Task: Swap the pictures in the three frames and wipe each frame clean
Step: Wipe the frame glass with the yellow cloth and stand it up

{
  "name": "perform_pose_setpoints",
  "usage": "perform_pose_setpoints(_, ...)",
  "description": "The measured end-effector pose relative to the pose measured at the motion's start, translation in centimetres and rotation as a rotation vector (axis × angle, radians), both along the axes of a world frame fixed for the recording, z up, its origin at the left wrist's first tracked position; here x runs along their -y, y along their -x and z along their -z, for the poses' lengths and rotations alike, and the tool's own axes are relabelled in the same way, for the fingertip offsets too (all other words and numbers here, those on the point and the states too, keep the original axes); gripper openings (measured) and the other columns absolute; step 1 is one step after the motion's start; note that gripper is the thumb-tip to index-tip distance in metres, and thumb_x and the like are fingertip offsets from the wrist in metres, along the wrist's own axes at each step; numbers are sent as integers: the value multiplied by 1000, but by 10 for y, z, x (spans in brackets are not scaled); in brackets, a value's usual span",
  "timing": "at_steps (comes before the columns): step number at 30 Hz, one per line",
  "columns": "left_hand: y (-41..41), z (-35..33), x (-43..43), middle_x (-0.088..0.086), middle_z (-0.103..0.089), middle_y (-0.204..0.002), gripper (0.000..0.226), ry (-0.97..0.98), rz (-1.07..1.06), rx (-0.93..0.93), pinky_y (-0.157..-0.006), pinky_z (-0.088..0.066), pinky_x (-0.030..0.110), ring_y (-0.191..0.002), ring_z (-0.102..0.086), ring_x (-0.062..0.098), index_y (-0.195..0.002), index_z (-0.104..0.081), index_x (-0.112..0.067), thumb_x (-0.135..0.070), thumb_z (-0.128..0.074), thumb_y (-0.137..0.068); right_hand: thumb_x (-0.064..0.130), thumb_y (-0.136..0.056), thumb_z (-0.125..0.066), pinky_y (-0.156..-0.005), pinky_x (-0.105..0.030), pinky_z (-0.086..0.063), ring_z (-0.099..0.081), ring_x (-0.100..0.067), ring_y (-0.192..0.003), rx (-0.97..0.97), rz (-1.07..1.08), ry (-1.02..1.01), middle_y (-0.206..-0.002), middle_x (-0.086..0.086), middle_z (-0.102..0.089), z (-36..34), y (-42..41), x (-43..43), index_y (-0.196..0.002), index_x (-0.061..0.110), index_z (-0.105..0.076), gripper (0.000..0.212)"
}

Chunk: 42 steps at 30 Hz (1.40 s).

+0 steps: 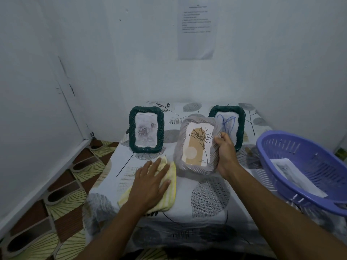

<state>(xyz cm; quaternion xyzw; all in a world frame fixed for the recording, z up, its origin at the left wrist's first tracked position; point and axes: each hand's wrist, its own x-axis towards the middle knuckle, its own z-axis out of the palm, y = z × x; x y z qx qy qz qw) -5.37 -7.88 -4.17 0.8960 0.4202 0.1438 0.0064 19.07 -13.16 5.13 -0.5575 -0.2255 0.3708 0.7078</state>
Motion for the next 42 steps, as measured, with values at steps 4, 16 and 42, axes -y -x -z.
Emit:
perform_pose_setpoints(4, 21, -2, -29, 3, -26, -158, 88, 3, -66, -57, -110, -27, 49, -142, -29, 32, -148, -33, -32, -76, 6, -82, 11, -98, -45, -60, -39, -57, -66, -27, -72, -9, 2, -17, -90, -12, -69, 4, -7, 0, -94, 17, -56, 13)
perform_pose_setpoints(16, -44, -60, -38, 4, -62, -114, 46, 370, 64, 634, -90, -47, 36, -103, -58, 19, -118, -58, -16, -50, -32, -100, 12, -98, -46, -80, -46, -51, -60, -29, -88, 39, -138, -61, -100, -17, -66, 12, -1, -15, -104, 6, -57, 14)
perform_pose_setpoints(42, -124, -55, -96, 6, -65, -112, 29, 786, -136, 1109, -93, -51, 52, -101, -63, 29, -112, -55, -26, -11, -33, -101, 26, -98, -45, -95, -58, -49, -64, -31, -105, 144, -127, 59, -112, -12, -68, 35, -31, -86, -101, 18, -62, 20)
